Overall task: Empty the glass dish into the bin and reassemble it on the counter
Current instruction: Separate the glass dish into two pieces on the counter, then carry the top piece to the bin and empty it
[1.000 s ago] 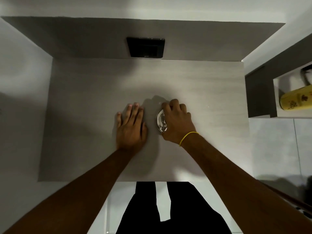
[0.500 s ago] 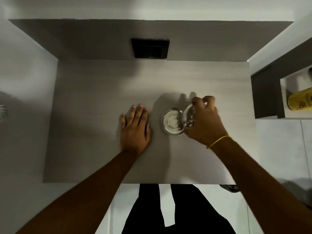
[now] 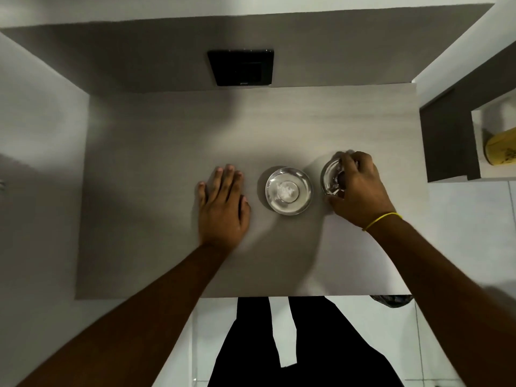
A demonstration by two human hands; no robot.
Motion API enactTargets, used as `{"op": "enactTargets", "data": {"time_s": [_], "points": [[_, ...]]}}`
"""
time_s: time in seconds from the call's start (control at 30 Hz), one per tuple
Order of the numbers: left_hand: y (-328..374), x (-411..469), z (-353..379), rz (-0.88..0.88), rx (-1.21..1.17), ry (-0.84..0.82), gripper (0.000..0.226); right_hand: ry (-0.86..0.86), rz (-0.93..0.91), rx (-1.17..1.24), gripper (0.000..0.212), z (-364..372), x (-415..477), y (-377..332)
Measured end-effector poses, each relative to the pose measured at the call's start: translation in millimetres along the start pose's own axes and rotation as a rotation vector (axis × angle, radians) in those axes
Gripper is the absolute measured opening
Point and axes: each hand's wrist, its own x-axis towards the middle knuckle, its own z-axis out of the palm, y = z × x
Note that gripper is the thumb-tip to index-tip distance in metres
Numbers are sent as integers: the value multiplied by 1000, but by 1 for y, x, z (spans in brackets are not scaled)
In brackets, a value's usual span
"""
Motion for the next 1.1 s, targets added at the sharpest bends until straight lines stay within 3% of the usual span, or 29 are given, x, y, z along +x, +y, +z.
{"op": "enactTargets", "data": {"time_s": [0.07,0.2,0.4,0.57,0.67,0.8,0.93,1.1], "points": [[1,0,-2,-5,-6,-10,60,91,25,10,102,3,-12,-3],[1,0,-3,-4,-7,-32,62,367,-13,173,57,29,-48,-26],[-2,-2,1,-3,9,-51,63,240,215,401,43,59,-54,-75],[7,-4,-1,-4,-93,-26,57,187,291,548,64,51,-38,-78],[28,-21,-7,18,-215,-25,55,238,293,675,61,35,-43,-57],[91,-58,-3,382,-204,-70,42,345,335,852,48,1,-72,5],[178,-64,12,832,-219,-286,57,345,480,1071,46,-29,-115,93],[260,-31,46,1161,-136,-359,50,453,703,1224,46,-43,-175,197]]}}
